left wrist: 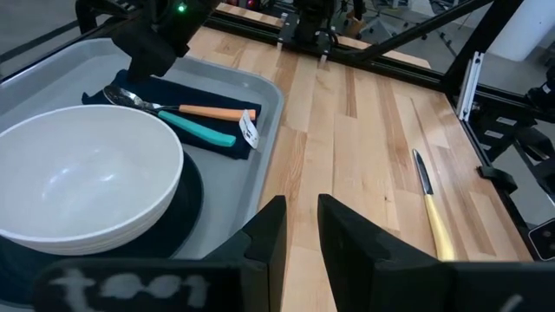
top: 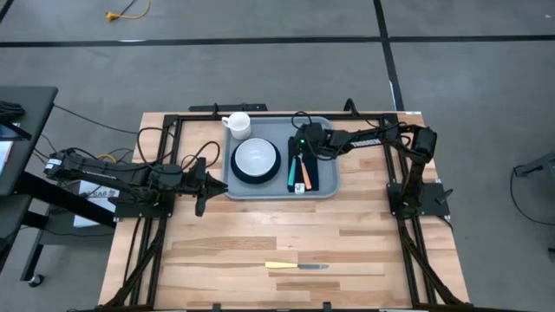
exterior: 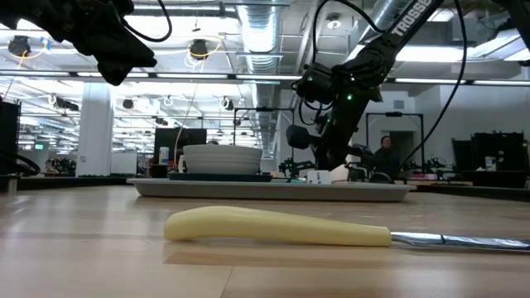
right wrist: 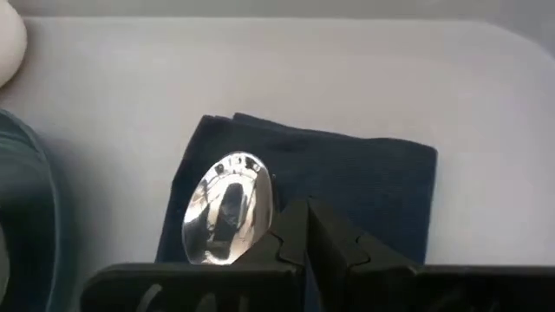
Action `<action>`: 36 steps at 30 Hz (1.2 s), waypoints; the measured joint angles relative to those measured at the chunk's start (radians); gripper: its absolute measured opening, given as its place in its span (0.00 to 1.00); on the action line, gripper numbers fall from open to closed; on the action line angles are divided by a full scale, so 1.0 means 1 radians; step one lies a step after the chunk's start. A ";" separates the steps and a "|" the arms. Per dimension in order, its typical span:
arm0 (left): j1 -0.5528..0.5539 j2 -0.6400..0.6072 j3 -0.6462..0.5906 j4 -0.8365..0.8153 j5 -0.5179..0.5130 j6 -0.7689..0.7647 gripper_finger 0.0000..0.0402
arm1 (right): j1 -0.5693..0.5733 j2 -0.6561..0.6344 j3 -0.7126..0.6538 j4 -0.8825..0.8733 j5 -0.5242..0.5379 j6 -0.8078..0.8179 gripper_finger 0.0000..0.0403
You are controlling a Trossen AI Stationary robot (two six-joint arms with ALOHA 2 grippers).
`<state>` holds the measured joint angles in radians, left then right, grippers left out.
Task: Set up tray
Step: Adjust the blue spoon
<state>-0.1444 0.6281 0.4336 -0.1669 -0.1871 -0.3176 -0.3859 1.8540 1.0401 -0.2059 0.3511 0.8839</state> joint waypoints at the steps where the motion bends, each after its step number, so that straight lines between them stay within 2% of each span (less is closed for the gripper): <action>1: 0.000 0.000 0.000 0.000 0.000 0.000 0.14 | 0.003 0.006 0.000 0.001 0.010 0.000 0.00; 8: 0.000 0.000 0.000 0.000 0.002 0.001 0.14 | 0.011 0.055 -0.001 0.015 0.032 0.006 0.00; 16: 0.000 0.000 0.000 0.000 0.006 0.007 0.14 | 0.010 0.050 0.000 0.040 0.039 0.002 0.00; 36: 0.000 0.000 0.000 0.000 0.005 0.007 0.14 | 0.013 0.050 0.000 0.125 -0.039 -0.049 0.00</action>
<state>-0.1448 0.6285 0.4336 -0.1669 -0.1822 -0.3103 -0.3729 1.9045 1.0401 -0.0807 0.3125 0.8348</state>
